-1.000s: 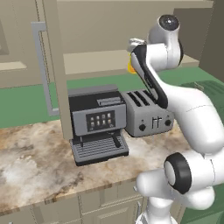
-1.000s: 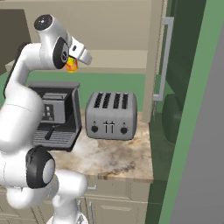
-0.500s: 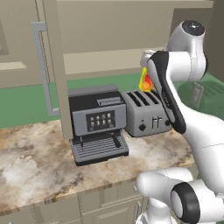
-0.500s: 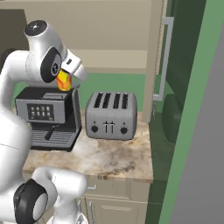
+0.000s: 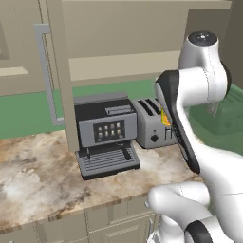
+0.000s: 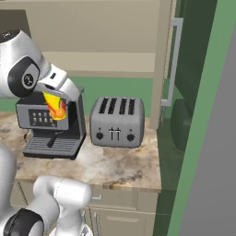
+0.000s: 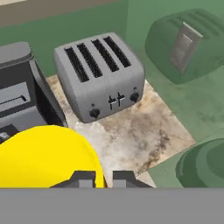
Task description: Open the cabinet directly in front. Then move the liquor and the cup to the dining counter with the candle on it.
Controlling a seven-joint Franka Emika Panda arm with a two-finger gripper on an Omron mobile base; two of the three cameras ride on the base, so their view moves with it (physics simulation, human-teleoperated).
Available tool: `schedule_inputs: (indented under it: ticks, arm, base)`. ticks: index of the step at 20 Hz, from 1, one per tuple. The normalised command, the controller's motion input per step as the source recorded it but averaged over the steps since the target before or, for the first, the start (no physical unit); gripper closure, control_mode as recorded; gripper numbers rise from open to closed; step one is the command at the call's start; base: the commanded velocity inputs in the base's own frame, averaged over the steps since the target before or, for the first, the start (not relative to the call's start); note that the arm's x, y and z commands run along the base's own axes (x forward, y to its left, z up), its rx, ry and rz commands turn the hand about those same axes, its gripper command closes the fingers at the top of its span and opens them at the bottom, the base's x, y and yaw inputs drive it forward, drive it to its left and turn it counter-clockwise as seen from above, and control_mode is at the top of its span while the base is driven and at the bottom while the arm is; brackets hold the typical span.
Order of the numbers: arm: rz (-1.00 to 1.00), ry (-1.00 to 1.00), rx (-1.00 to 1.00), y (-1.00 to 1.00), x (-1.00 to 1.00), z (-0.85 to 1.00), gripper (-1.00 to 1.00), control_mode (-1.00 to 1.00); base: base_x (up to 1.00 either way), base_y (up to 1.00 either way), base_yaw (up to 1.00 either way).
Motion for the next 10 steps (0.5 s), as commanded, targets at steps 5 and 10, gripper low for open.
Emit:
schedule_inputs:
  ticks: [5, 10]
  arm:
    - [0.0, -0.05, 0.0, 0.0, 0.0, -0.03, 1.0, -1.0]
    - [0.05, 0.0, 0.0, 0.05, -0.47, -0.11, 1.0, -1.0]
  base:
    - [0.0, 0.0, 0.0]
    - [0.0, 0.0, 0.0]
